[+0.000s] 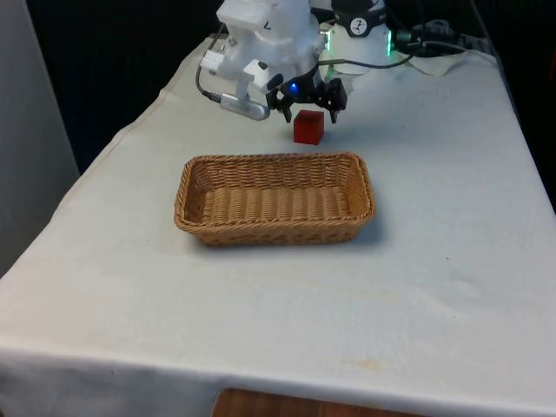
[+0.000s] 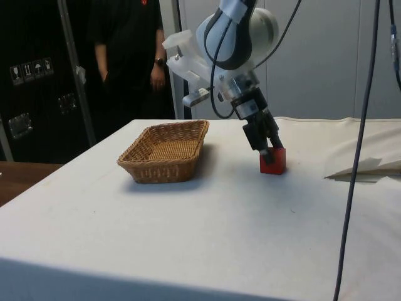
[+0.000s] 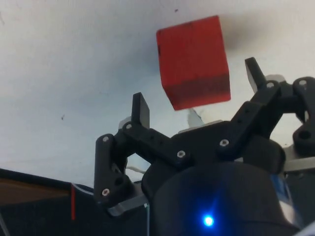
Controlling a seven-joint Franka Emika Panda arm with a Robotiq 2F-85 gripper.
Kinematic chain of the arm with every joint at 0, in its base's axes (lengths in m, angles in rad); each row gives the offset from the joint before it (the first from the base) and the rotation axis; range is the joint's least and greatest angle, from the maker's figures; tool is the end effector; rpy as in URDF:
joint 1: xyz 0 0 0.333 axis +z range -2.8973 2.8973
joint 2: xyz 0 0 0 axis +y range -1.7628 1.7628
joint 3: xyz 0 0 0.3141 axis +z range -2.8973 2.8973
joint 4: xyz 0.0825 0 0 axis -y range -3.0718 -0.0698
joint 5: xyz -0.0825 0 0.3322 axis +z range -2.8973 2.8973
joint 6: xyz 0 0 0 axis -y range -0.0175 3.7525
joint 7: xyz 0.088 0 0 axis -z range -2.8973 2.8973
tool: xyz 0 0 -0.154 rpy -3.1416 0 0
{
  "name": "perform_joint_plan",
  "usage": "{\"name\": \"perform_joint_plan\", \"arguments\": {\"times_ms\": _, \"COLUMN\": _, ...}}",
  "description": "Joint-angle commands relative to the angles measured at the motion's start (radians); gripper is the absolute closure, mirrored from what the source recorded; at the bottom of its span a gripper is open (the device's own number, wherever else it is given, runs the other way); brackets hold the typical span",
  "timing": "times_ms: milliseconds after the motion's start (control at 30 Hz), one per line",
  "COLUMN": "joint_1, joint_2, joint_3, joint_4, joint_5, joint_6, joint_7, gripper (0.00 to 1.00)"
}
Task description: Pick up the cube and place it into the basket.
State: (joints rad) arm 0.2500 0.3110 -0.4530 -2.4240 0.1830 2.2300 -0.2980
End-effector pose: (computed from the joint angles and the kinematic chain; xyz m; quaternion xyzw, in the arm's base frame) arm 0.3820 -0.0810 0.1687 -0.9728 0.0316 0.2244 0.0468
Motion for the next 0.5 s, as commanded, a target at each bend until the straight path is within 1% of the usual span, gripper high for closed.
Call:
{"name": "perform_joint_plan", "arguments": {"times_ms": 0, "joint_1": 0.0, "joint_2": 0.007, "joint_3": 0.0, "joint_4": 0.003, "joint_5": 0.009, "joint_6": 0.001, "joint_7": -0.006, "gripper": 0.0}}
{"name": "perform_joint_plan", "arguments": {"times_ms": 33, "joint_1": -0.006, "joint_2": 0.017, "joint_3": 0.005, "joint_4": 0.005, "joint_5": 0.028, "joint_6": 0.009, "joint_7": -0.018, "gripper": 0.0}}
{"name": "perform_joint_plan", "arguments": {"times_ms": 167, "joint_1": -0.007, "joint_2": 0.042, "joint_3": 0.001, "joint_4": 0.017, "joint_5": 0.042, "joint_6": 0.01, "joint_7": -0.028, "gripper": 0.0}}
{"name": "perform_joint_plan", "arguments": {"times_ms": 333, "joint_1": -0.002, "joint_2": 0.044, "joint_3": -0.003, "joint_4": 0.019, "joint_5": 0.031, "joint_6": 0.004, "joint_7": -0.019, "gripper": 0.0}}
{"name": "perform_joint_plan", "arguments": {"times_ms": 367, "joint_1": -0.003, "joint_2": 0.041, "joint_3": -0.001, "joint_4": 0.017, "joint_5": 0.038, "joint_6": 0.006, "joint_7": -0.021, "gripper": 0.0}}
{"name": "perform_joint_plan", "arguments": {"times_ms": 400, "joint_1": -0.002, "joint_2": 0.04, "joint_3": -0.002, "joint_4": 0.017, "joint_5": 0.037, "joint_6": 0.005, "joint_7": -0.019, "gripper": 0.11}}
{"name": "perform_joint_plan", "arguments": {"times_ms": 433, "joint_1": -0.002, "joint_2": 0.039, "joint_3": -0.002, "joint_4": 0.017, "joint_5": 0.036, "joint_6": 0.004, "joint_7": -0.019, "gripper": 0.26}}
{"name": "perform_joint_plan", "arguments": {"times_ms": 467, "joint_1": -0.001, "joint_2": 0.039, "joint_3": -0.002, "joint_4": 0.017, "joint_5": 0.036, "joint_6": 0.004, "joint_7": -0.018, "gripper": 0.37}}
